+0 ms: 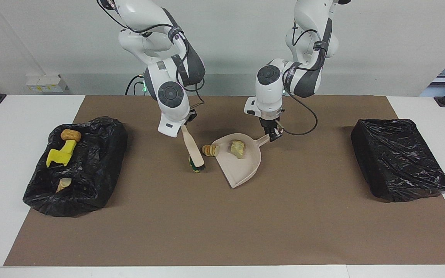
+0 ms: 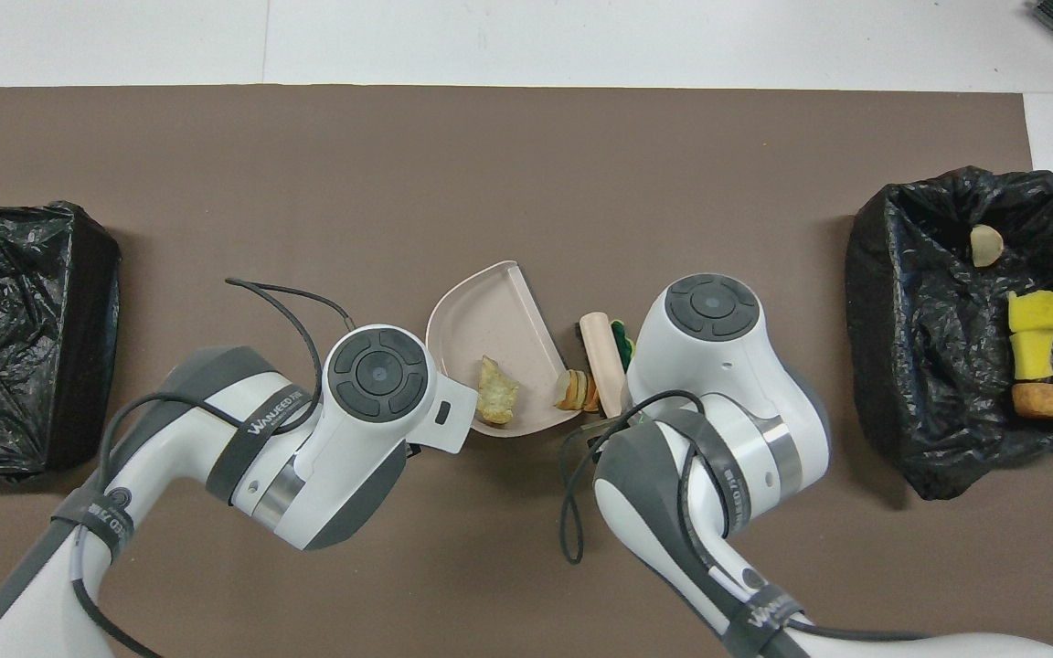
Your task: Sweep and dump trash in bin
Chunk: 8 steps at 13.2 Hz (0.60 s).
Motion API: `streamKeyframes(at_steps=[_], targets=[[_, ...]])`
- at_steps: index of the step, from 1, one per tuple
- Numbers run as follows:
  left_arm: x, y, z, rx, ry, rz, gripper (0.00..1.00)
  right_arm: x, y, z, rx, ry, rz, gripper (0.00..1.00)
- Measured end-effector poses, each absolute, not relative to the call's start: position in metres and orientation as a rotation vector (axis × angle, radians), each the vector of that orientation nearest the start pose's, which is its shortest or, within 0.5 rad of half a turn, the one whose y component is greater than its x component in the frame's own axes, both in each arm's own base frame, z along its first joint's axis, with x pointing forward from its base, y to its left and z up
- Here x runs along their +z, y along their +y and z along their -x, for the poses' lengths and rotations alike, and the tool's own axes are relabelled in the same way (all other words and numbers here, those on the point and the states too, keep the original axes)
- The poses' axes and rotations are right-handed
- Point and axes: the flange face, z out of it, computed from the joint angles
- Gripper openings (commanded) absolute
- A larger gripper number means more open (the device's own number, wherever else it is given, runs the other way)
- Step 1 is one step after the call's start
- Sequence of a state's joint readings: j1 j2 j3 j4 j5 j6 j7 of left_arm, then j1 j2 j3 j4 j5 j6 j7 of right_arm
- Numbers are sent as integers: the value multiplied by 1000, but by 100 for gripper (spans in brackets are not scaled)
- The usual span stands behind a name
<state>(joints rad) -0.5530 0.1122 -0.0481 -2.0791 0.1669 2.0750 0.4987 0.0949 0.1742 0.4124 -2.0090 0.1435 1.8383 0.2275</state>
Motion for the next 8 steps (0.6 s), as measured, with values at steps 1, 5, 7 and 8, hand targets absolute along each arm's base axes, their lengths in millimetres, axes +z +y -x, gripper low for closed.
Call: streamKeyframes(at_steps=[1, 5, 7, 8], targets=[[366, -306, -461, 163, 1678, 2482, 0, 357, 285, -467, 570, -337, 2970, 0], [366, -306, -461, 163, 1678, 2482, 0, 378, 309, -472, 547, -267, 2843, 0], [366, -306, -461, 163, 1678, 2482, 0, 392, 311, -481, 540, -229, 2784, 0], [366, -306, -461, 163, 1678, 2482, 0, 399, 310, -483, 546, -225, 2773, 0]])
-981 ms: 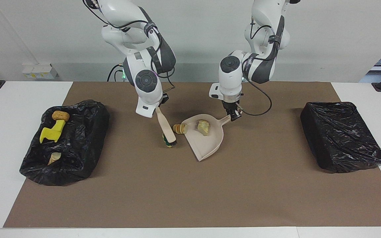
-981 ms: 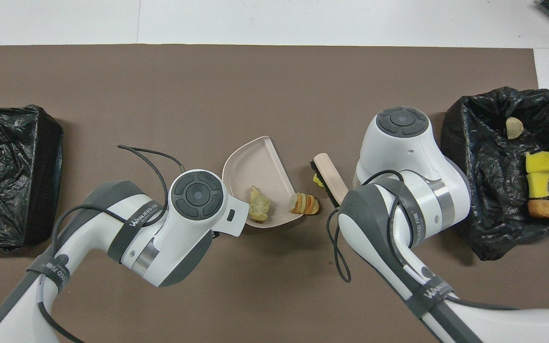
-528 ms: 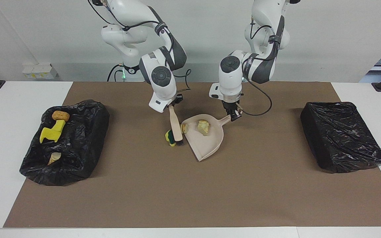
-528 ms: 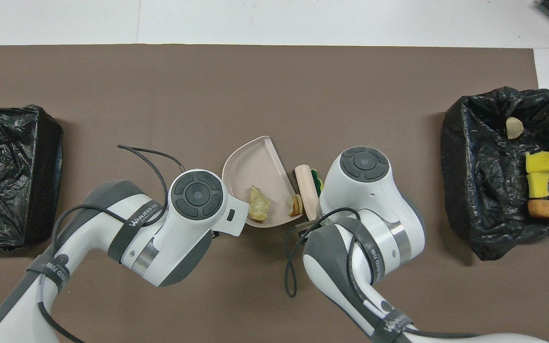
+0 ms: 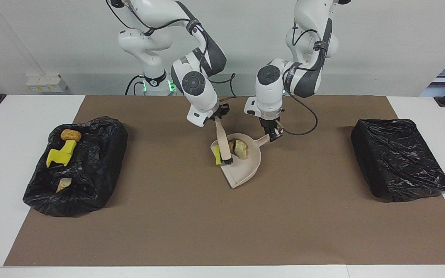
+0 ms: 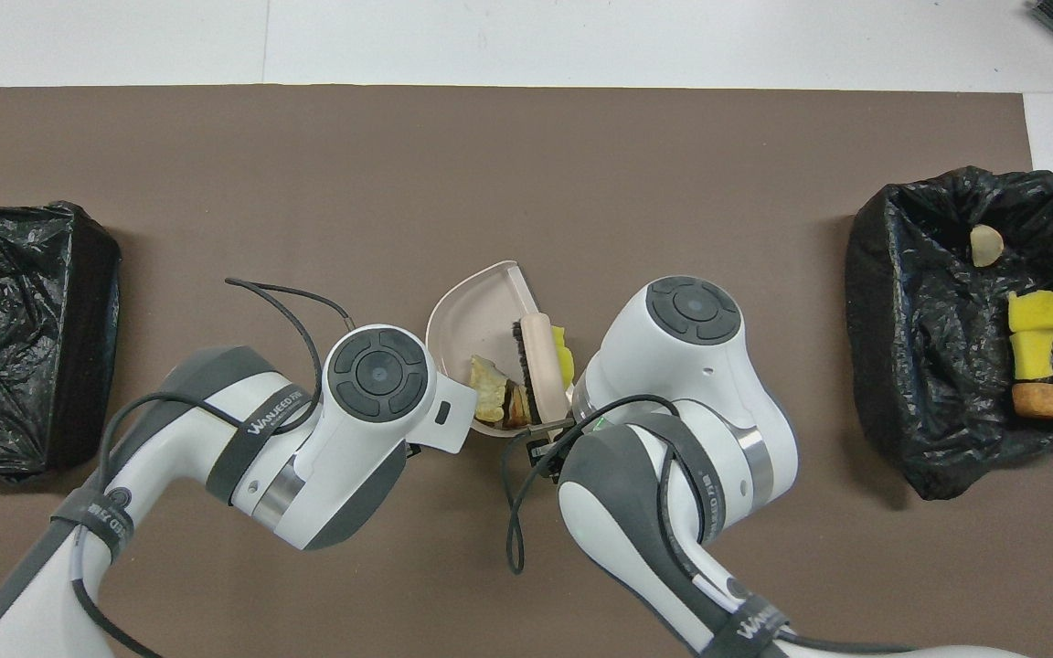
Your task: Sweep and dump trash in bin
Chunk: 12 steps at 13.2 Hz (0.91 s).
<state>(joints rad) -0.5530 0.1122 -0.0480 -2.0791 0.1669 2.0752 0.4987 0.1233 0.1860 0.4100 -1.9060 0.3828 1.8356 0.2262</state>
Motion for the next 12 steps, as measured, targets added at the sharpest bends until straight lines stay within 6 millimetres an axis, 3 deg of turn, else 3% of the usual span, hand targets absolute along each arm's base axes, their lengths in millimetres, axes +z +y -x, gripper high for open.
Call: streamKeyframes(at_steps=[7, 10, 12], targets=[[366, -301, -464, 161, 1680, 2482, 0, 424, 303, -486, 575, -239, 2767, 0], [368, -285, -476, 167, 1751, 2440, 0, 421, 285, -494, 528, -249, 2912, 0], [376, -260, -489, 169, 1801, 2409, 0, 417, 278, -496, 520, -214, 2977, 0]])
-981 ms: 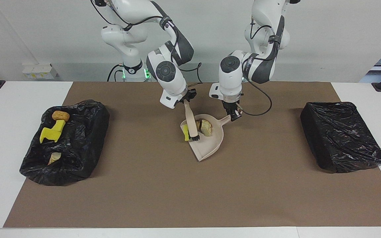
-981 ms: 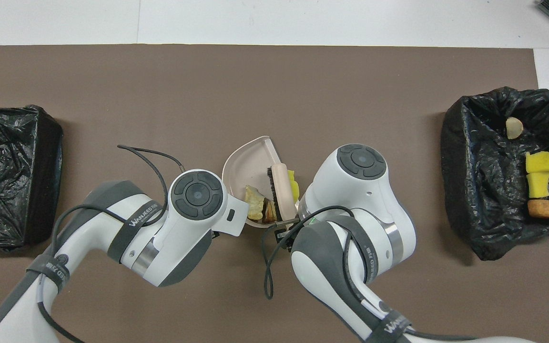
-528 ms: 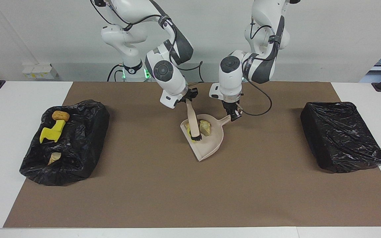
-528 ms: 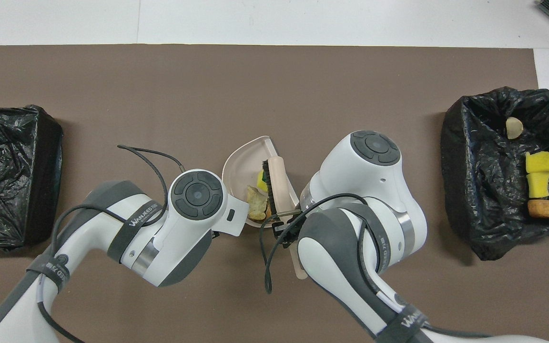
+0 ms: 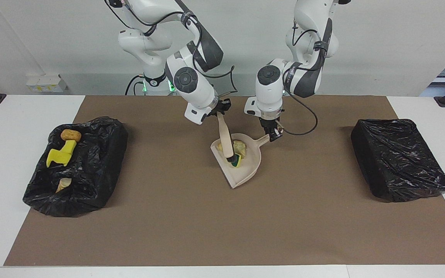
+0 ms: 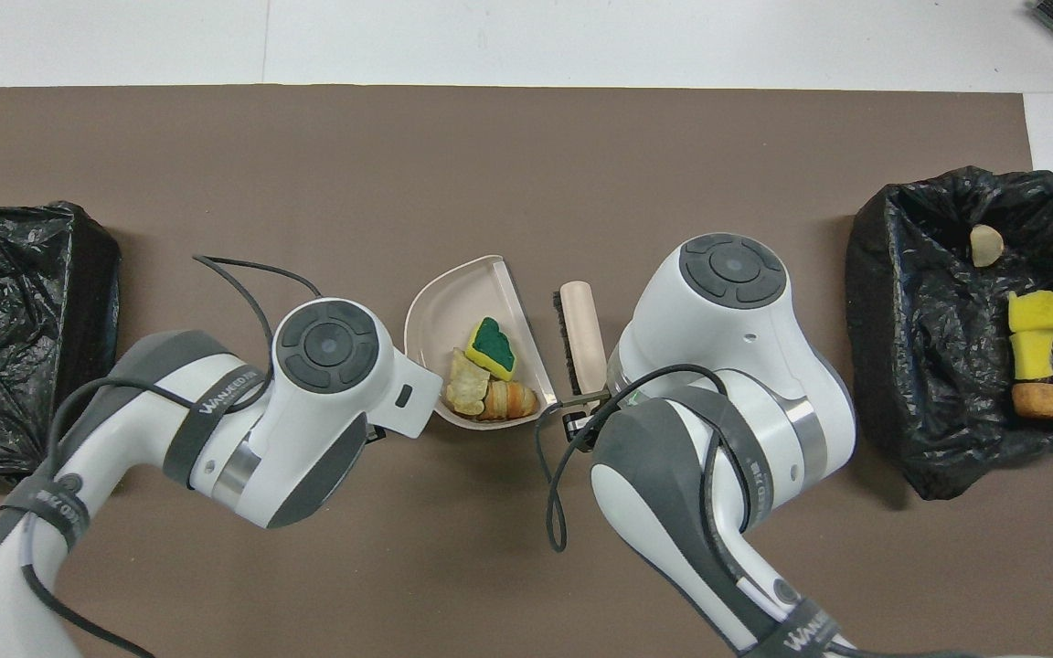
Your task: Sweep and dump trash in bin
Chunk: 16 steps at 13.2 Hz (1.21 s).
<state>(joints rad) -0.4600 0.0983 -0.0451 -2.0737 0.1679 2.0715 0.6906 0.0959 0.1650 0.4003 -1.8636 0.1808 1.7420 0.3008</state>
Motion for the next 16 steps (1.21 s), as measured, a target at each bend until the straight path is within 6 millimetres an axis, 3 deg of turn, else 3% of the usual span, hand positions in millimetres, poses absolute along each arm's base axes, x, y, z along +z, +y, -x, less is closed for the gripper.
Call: streamKeyframes(at_steps=[3, 5, 9, 13, 16], targets=[[407, -204, -507, 157, 1869, 2360, 0, 412, 277, -491, 524, -173, 3030, 0], [437, -149, -518, 138, 1923, 2314, 0, 411, 290, -479, 529, -147, 3052, 0], [484, -26, -530, 95, 2014, 2207, 0, 402, 357, -431, 513, -133, 3098, 0], [518, 89, -534, 64, 1872, 2282, 0, 381, 415, -387, 483, -108, 3118, 0], [541, 173, -526, 51, 1765, 2323, 0, 366, 443, -363, 492, -68, 3132, 0]])
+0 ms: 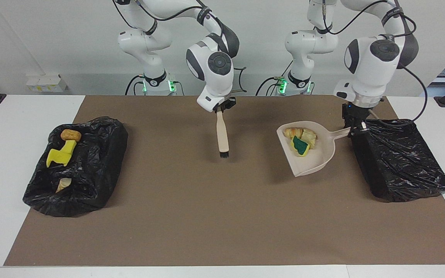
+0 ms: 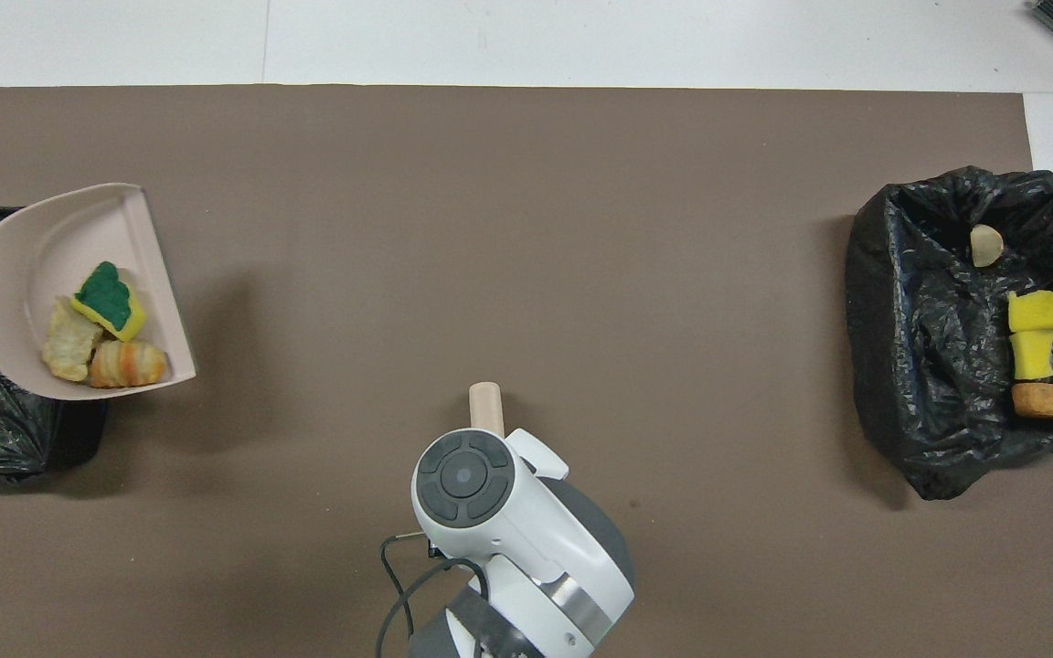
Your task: Sweep and dump trash in bin
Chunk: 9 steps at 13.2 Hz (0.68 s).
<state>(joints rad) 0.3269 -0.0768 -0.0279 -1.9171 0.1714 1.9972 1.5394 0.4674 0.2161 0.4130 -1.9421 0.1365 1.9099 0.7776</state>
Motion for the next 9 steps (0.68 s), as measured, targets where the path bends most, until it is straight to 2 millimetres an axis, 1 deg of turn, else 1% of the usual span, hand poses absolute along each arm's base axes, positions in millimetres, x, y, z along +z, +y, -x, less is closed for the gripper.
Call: streamKeyframes(at_steps=[2, 3, 4, 5, 6, 7, 8, 9], targets=[[551, 218, -523, 50, 1716, 2330, 0, 359, 457, -350, 492, -53, 3137, 0], [555, 236, -523, 64, 1688, 2325, 0, 355, 463, -345, 491, -46, 3138, 0], [560, 251, -524, 102, 1662, 2296, 0, 351, 467, -342, 485, -31, 3134, 0], [566, 261, -527, 148, 1645, 2246, 0, 347, 470, -341, 481, -22, 3131, 0], [570, 267, -531, 197, 1638, 2185, 0, 343, 470, -342, 485, -17, 3131, 0], [573, 271, -536, 250, 1637, 2115, 0, 340, 469, -342, 493, -13, 3134, 27], [574, 273, -539, 305, 1636, 2049, 0, 337, 467, -342, 498, -9, 3137, 99], [575, 276, -540, 351, 1636, 2000, 0, 336, 466, -342, 501, -8, 3139, 100]])
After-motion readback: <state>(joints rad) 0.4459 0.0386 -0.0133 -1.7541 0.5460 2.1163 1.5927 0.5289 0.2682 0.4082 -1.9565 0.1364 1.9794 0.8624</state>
